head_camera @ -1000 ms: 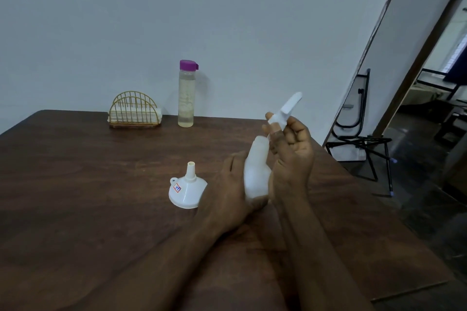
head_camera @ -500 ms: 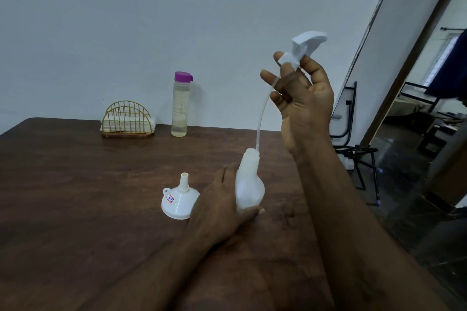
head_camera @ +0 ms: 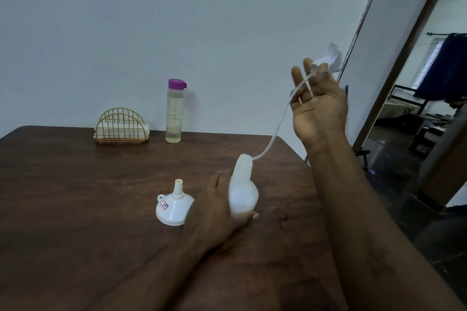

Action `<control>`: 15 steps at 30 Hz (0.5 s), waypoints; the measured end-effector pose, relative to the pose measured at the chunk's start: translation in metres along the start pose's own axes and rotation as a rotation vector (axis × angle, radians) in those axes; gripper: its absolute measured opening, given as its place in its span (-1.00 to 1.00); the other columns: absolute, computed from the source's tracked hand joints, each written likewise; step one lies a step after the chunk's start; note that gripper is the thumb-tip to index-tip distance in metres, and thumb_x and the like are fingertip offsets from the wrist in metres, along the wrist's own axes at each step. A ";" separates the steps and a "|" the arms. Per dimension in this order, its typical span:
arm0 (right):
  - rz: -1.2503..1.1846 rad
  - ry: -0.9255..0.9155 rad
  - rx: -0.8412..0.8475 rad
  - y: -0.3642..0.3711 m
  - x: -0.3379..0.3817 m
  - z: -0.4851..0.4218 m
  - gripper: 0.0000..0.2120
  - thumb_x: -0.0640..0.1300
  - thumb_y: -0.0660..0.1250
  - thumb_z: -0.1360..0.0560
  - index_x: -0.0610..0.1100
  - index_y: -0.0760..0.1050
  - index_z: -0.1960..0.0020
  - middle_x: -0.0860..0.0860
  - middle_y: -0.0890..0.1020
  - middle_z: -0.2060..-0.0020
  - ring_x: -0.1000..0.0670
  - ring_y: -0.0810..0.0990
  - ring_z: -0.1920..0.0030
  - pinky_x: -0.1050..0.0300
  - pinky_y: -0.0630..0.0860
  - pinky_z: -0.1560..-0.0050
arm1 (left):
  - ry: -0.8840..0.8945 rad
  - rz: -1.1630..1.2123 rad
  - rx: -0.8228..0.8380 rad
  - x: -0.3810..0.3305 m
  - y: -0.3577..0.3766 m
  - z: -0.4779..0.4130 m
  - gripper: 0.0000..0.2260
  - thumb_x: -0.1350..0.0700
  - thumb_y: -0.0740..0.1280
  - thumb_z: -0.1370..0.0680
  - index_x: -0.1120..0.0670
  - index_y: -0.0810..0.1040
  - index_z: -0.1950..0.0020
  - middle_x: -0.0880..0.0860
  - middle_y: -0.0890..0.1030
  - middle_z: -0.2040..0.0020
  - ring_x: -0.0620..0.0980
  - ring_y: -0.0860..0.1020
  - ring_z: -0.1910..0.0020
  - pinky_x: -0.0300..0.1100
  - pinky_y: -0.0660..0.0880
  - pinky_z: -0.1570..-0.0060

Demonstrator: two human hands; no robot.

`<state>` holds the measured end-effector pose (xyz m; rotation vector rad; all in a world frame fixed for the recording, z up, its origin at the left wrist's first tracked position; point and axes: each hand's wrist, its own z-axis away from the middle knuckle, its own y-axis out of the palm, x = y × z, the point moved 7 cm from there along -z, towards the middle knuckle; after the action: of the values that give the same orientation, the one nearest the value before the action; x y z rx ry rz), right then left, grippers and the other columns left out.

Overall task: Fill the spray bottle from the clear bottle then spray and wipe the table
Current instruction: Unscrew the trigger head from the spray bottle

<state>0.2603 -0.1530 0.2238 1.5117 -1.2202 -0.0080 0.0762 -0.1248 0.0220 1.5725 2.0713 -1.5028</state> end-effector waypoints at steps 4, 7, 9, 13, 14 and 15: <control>-0.025 0.245 0.006 -0.026 -0.035 0.007 -0.79 -0.09 0.35 -0.66 -0.22 0.60 -0.17 -0.04 0.77 -0.04 0.03 0.75 0.11 0.21 0.53 0.02 | -0.011 0.007 -0.005 0.002 0.000 0.001 -0.02 -0.39 0.52 -0.31 -0.05 0.20 -0.59 -0.11 0.35 -0.49 -0.14 0.38 -0.38 -0.23 0.39 -0.26; -0.109 0.328 -0.027 -0.047 -0.049 0.011 -0.79 -0.10 0.36 -0.64 -0.26 0.61 -0.11 -0.08 0.77 -0.03 0.06 0.67 0.14 0.26 0.55 0.18 | -0.003 0.005 -0.004 0.002 0.000 0.000 -0.04 -0.38 0.52 -0.31 -0.06 0.21 -0.58 -0.12 0.36 -0.47 -0.15 0.38 -0.38 -0.23 0.39 -0.26; -0.167 0.338 -0.068 -0.058 -0.049 0.010 -0.80 -0.13 0.38 -0.63 -0.27 0.60 -0.14 -0.12 0.76 -0.05 0.04 0.64 0.10 0.25 0.54 0.20 | 0.012 0.010 -0.024 0.002 0.000 0.000 -0.07 -0.36 0.53 -0.31 -0.05 0.25 -0.55 -0.12 0.40 -0.43 -0.16 0.39 -0.35 -0.25 0.38 -0.22; -0.251 0.357 -0.154 -0.073 -0.044 0.005 -0.75 -0.19 0.37 -0.60 -0.30 0.56 -0.22 -0.18 0.75 -0.04 0.00 0.67 0.16 0.23 0.54 0.03 | 0.005 -0.012 -0.025 0.004 0.003 -0.002 -0.12 -0.35 0.51 -0.33 -0.09 0.24 -0.53 -0.15 0.40 -0.39 -0.16 0.41 -0.33 -0.26 0.39 -0.20; -0.266 0.367 -0.176 -0.077 -0.044 0.005 -0.74 -0.21 0.36 -0.59 -0.31 0.55 -0.22 -0.19 0.74 -0.02 -0.01 0.66 0.18 0.22 0.53 -0.02 | 0.000 -0.018 -0.035 0.005 0.003 -0.002 -0.13 -0.35 0.51 -0.33 -0.09 0.25 -0.52 -0.15 0.41 -0.38 -0.16 0.41 -0.32 -0.26 0.39 -0.19; -0.279 0.375 -0.201 -0.081 -0.044 0.005 -0.74 -0.22 0.35 -0.58 -0.31 0.54 -0.22 -0.20 0.73 0.00 -0.02 0.66 0.19 0.22 0.53 -0.01 | -0.008 -0.018 -0.050 0.006 0.003 -0.003 -0.13 -0.35 0.51 -0.33 -0.09 0.26 -0.52 -0.15 0.41 -0.38 -0.17 0.41 -0.31 -0.26 0.38 -0.18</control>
<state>0.2907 -0.1409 0.1369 1.4179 -0.6851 -0.0298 0.0768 -0.1191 0.0180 1.5316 2.1074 -1.4494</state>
